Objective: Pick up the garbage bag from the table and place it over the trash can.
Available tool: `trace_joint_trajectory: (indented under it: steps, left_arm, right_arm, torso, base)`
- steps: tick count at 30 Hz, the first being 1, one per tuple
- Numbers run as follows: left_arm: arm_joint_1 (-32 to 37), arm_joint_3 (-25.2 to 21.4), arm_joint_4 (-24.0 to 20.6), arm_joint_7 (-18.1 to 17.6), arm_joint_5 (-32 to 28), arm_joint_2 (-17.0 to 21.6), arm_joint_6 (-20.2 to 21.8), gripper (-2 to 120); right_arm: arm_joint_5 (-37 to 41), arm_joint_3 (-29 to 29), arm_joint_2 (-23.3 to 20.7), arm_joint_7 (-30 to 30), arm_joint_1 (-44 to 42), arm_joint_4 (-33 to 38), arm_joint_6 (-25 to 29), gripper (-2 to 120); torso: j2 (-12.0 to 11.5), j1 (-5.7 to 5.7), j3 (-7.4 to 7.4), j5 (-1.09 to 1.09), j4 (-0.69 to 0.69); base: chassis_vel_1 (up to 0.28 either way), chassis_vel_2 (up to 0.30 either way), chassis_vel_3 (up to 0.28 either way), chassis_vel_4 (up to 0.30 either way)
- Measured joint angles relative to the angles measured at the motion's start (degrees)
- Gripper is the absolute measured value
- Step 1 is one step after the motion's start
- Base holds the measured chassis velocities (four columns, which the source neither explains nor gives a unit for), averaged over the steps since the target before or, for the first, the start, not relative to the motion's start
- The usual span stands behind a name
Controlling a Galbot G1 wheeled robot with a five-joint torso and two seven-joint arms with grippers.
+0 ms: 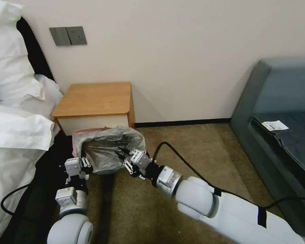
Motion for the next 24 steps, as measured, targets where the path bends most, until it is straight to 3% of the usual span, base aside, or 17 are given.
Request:
trace_joint_trajectory:
  steps: [6,8,21,24]
  left_arm:
    - [0.72,0.37,-0.47,0.0,1.37,-0.26,0.0,3]
    - [1.54,0.98,-0.73,0.02,2.89,-0.57,-0.22,3]
    - [6.54,4.27,-2.55,0.02,10.22,-0.94,-3.66,3]
    - [7.69,5.46,-3.16,0.13,12.19,-0.83,-3.84,3]
  right_arm:
    - [2.07,-0.96,0.92,1.12,1.98,-1.49,-3.63,0]
    - [4.44,-2.3,2.23,2.87,3.76,-3.39,-7.05,0]
    - [5.24,-6.93,7.0,4.47,8.88,-11.67,-10.89,0]
    - [3.46,-10.59,7.51,4.21,12.33,-14.87,-11.66,0]
  torso:
    - [0.0,0.0,0.0,0.0,0.0]
    - [0.0,0.0,0.0,0.0,0.0]
    - [0.0,0.0,0.0,0.0,0.0]
    - [0.0,0.0,0.0,0.0,0.0]
  base:
    - [0.0,0.0,0.0,0.0]
    - [0.0,0.0,0.0,0.0]
    - [0.0,0.0,0.0,0.0]
    - [0.0,0.0,0.0,0.0]
